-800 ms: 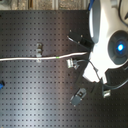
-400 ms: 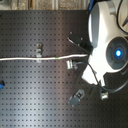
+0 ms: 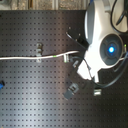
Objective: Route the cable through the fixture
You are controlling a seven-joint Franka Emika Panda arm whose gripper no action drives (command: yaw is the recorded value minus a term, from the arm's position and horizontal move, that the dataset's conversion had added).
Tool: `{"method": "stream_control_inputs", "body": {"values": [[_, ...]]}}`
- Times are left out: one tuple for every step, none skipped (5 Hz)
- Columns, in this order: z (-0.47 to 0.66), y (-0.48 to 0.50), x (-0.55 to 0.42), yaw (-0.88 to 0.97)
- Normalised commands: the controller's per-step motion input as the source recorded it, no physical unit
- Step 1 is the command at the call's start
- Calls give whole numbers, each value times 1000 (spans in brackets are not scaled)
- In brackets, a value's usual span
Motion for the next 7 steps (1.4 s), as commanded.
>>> {"method": "stream_control_inputs", "body": {"values": [[256, 162, -386, 500], [45, 170, -345, 503], [18, 194, -404, 463], [17, 0, 0, 0], [-5, 109, 187, 0], [82, 65, 107, 0], [235, 82, 230, 0]]}}
